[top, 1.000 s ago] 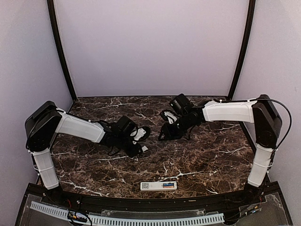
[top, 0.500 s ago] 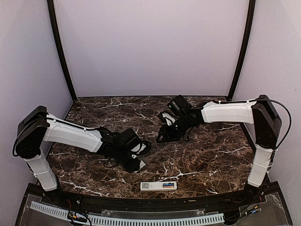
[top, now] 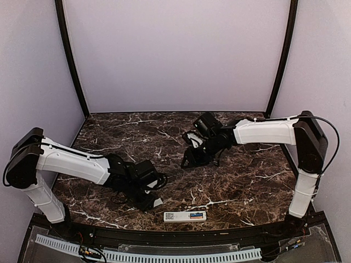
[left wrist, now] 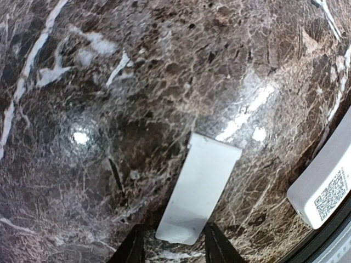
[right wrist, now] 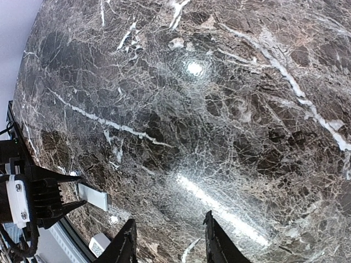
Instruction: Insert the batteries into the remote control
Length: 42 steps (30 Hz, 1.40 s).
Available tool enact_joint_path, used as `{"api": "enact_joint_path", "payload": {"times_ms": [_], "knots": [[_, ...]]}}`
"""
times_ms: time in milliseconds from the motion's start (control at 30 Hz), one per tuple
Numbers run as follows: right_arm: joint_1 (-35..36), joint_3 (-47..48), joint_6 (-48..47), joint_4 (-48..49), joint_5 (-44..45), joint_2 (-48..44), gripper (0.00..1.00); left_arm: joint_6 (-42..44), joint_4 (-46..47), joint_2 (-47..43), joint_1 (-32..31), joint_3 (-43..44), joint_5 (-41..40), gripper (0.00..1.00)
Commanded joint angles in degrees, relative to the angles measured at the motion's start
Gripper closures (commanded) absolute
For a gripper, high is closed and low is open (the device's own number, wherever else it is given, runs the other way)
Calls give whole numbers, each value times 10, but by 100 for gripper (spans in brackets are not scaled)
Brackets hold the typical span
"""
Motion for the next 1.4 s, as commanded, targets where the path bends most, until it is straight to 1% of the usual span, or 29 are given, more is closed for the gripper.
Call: {"api": "enact_joint_path", "payload": {"times_ms": [0,33,100,200,267,367,500,600,767,900,1133,1233,1367], "knots": [[16,5,0,-5,7,-10,60,6,-47,-13,2,-27,17,58],[18,5,0,-5,7,-9,60,12,-46,-20,1,-28,20,56],[22,3,1,-5,6,-10,60,34,-43,-35,-1,-34,28,48],[26,-2,3,-2,6,-10,59,64,-32,-53,-3,-37,61,43],[29,-6,3,-2,8,-9,59,79,-29,-59,-3,-30,60,40],[31,-9,4,-1,9,-10,59,104,-39,-40,-2,-1,33,37],[34,-14,3,1,14,-16,59,139,-65,16,-1,42,51,36],[35,-23,1,3,19,-24,59,156,-83,52,2,66,61,36],[35,-40,0,8,19,-34,58,191,-123,82,27,110,34,37],[36,-53,-2,14,21,-41,58,207,-133,96,36,121,60,39],[36,-67,-3,21,24,-50,57,197,-168,115,36,132,96,45],[36,-73,-3,25,26,-54,57,184,-187,122,25,136,113,48],[36,-87,2,41,26,-63,57,164,-212,150,11,141,116,56]]}}
